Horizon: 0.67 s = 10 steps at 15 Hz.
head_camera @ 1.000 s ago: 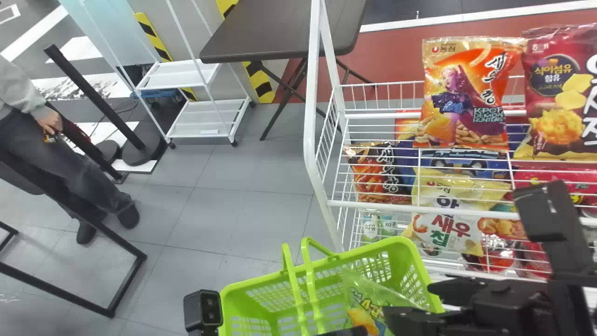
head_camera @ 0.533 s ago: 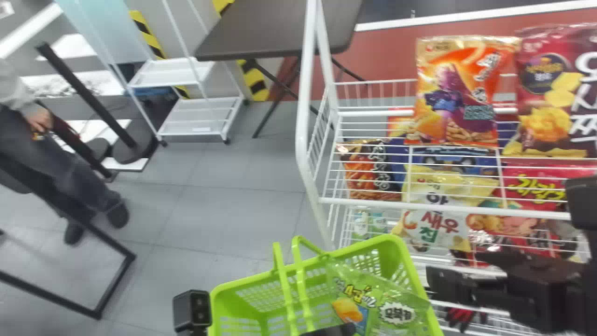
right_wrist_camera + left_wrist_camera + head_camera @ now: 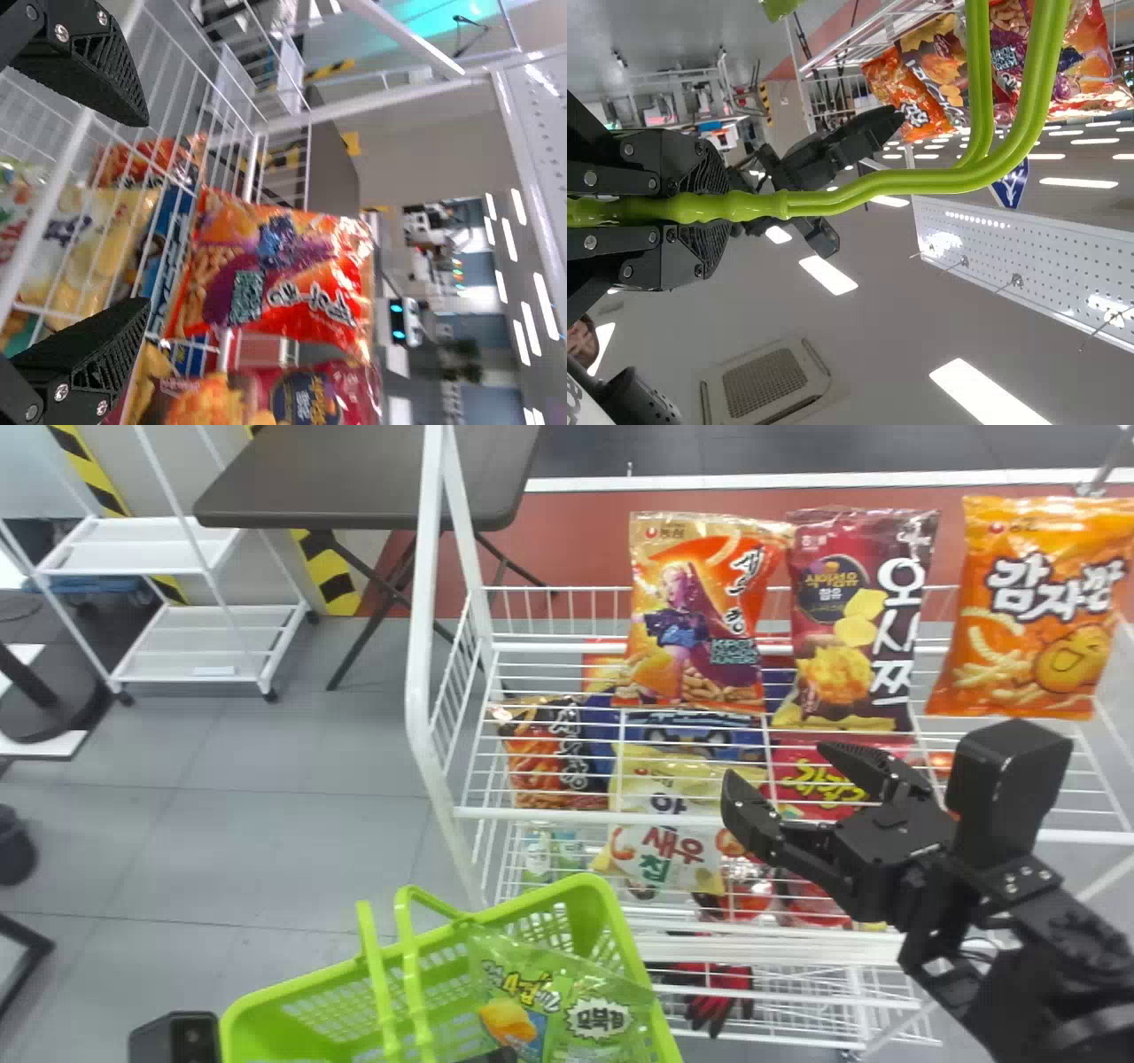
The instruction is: Hold basket handle with left hand then pick Gkobukchip with right hand and place into basket
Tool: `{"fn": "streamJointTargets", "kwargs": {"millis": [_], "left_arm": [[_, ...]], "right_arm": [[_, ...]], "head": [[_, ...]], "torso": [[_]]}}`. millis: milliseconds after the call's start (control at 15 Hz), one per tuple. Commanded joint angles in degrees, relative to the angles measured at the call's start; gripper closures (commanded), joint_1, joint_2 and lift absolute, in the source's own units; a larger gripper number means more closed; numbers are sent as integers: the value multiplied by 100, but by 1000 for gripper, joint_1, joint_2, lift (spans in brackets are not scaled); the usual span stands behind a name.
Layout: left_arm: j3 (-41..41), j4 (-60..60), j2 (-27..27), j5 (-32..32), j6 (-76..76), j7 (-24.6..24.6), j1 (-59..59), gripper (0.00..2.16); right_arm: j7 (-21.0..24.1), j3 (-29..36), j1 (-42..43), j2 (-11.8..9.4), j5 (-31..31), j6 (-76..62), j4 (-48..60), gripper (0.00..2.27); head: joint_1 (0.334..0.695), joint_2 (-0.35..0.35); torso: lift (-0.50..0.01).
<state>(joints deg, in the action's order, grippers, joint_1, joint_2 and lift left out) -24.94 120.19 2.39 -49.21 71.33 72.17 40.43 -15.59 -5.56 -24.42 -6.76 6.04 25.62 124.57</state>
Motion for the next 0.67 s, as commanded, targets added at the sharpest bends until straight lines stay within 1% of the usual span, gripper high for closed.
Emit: {"fn": "streamJointTargets", "kwargs": {"millis": [0,200,267,400,533,600], "left_arm": [[7,-5,8,0,0,-10,0,2152],[15,-5,8,0,0,-1,-9,2152],[7,-5,16,0,0,-1,-9,2152],[15,-5,16,8,0,-1,-18,2152],[15,-14,25,0,0,-1,-18,2152],[15,-22,34,0,0,-10,-35,2152]], "right_arm": [[73,178,-230,-1,-15,-1248,-486,97],[152,424,-485,17,46,-2337,-987,97],[161,477,-599,52,64,-2583,-1075,97],[170,618,-739,105,257,-2900,-1251,97],[170,688,-819,105,310,-3181,-1427,97],[161,732,-845,105,336,-3234,-1453,97]], "head": [[695,31],[695,-16],[695,-46],[695,-74],[695,-97],[695,-122]], "torso": [[0],[0],[0],[0],[0],[0]]}}
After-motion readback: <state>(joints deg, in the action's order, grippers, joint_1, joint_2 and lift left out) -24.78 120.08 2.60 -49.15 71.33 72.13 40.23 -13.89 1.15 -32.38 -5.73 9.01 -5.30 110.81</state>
